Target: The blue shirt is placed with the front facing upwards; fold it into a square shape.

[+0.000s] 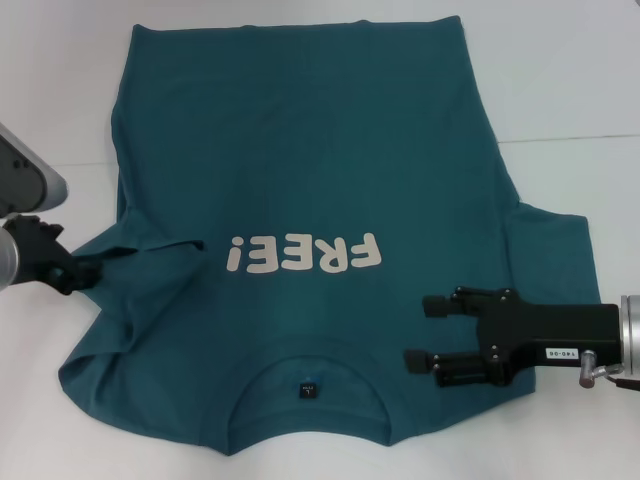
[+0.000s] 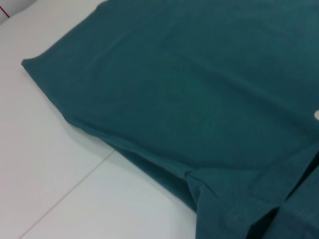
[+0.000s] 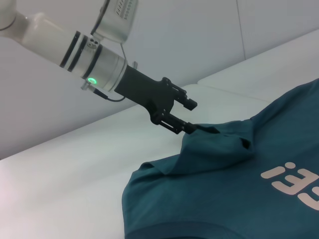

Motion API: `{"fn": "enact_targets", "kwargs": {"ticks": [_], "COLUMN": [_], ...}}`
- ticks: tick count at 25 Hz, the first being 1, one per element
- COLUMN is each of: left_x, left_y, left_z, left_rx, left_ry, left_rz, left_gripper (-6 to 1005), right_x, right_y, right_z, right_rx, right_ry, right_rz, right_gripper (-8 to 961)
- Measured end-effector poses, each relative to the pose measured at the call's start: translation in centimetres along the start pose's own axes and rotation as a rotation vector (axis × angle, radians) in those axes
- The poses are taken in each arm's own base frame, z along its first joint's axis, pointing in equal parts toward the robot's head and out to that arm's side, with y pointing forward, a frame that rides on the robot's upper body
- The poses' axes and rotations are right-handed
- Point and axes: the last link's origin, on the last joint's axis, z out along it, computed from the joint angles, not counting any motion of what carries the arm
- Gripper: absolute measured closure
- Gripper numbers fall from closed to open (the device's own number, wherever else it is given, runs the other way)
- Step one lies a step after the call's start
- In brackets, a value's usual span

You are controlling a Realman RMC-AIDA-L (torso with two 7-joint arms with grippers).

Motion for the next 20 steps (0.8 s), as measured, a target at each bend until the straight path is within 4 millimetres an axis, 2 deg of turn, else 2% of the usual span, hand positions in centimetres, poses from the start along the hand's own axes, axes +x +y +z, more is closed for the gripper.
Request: {"fn": "enact_targets", "kwargs": {"ticks": [20], "left_x": [0.5], "left_y": [0.5], "left_z": [2.5], "left_rx": [0.042], "left_ry": [-0.031], "left_rz": [0.066], "left_gripper": [358], "right_x": [0.1], "right_y": [0.1], "right_z": [0.0], "right_rx": [-0.004], "right_ry": [0.0], "right_rz": [0.015], "right_gripper": [34]}}
